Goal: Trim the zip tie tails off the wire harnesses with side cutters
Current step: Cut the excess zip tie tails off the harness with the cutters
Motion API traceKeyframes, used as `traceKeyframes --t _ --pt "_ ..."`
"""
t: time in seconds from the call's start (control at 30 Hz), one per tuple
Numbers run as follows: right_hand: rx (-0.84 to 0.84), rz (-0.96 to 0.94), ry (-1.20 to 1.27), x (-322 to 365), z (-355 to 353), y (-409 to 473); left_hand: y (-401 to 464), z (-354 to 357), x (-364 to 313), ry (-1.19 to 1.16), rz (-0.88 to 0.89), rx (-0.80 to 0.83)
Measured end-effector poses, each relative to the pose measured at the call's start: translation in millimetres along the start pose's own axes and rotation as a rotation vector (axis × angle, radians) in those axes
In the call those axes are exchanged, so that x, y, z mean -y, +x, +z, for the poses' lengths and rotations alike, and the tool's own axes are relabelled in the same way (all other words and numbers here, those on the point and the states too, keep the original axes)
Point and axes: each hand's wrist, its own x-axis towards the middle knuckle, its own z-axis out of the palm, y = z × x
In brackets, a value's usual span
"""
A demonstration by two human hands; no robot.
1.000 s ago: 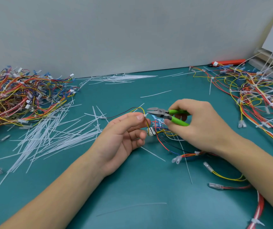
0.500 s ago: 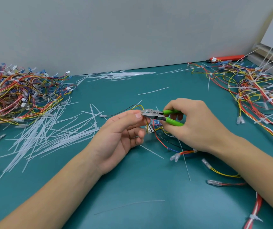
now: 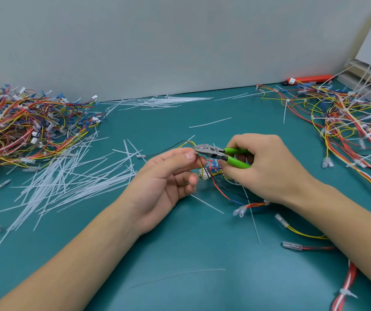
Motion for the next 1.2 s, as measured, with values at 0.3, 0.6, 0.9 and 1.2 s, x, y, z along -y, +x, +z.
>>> traceKeyframes --t 0.3,0.6,0.9,1.2 --pt "0.031 0.032 0.022 -1 3 0 2 -1 2 0.027 0.003 0.014" --pt "0.019 0.081 0.021 5 4 -1 2 1 2 0.026 0.013 0.019" --pt "-0.296 0.578 0.638 -8 -23 18 0 -1 -7 -0.016 0.021 -0.056" --pt "0.163 0.749 -0.331 -26 -61 16 0 -14 -25 -0.072 0.15 -0.191"
